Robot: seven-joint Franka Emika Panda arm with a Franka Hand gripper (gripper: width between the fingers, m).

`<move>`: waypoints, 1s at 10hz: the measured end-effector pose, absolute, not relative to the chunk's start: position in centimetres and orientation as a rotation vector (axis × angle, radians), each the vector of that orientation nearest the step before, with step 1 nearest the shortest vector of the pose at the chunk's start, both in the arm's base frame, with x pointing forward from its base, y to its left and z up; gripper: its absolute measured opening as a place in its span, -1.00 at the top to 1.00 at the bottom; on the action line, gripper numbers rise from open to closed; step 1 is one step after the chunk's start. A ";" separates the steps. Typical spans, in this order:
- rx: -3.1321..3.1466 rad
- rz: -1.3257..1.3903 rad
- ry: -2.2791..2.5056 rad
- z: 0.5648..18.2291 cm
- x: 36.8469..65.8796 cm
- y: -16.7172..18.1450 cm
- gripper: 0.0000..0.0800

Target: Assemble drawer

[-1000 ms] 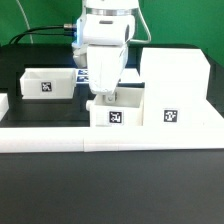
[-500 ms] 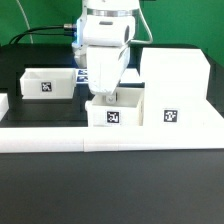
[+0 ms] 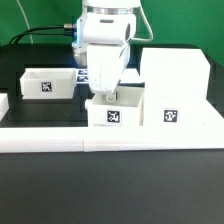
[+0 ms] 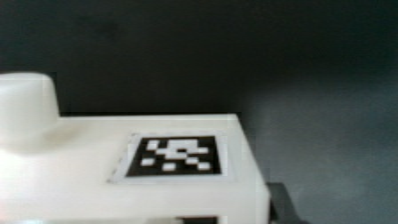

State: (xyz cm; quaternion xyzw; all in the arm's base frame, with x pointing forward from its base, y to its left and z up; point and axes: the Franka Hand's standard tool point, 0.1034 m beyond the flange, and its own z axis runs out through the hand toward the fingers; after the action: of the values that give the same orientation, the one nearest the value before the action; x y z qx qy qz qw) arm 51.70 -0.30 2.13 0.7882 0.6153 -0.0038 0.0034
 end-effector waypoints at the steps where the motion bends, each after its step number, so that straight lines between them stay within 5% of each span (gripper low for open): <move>1: 2.471 -0.012 1.929 2.1 51.7 -0.3 0.88; 10: 2.446 -0.015 1.963 2.0 51.5 0.6 0.88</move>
Offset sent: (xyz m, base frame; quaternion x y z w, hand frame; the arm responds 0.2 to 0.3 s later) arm 0.0000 0.0000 0.0000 0.0000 0.0000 0.0000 1.0000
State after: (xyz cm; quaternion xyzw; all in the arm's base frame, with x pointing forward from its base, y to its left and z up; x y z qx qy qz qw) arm 51.45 0.60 1.96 0.7799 0.6259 -0.0047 0.0025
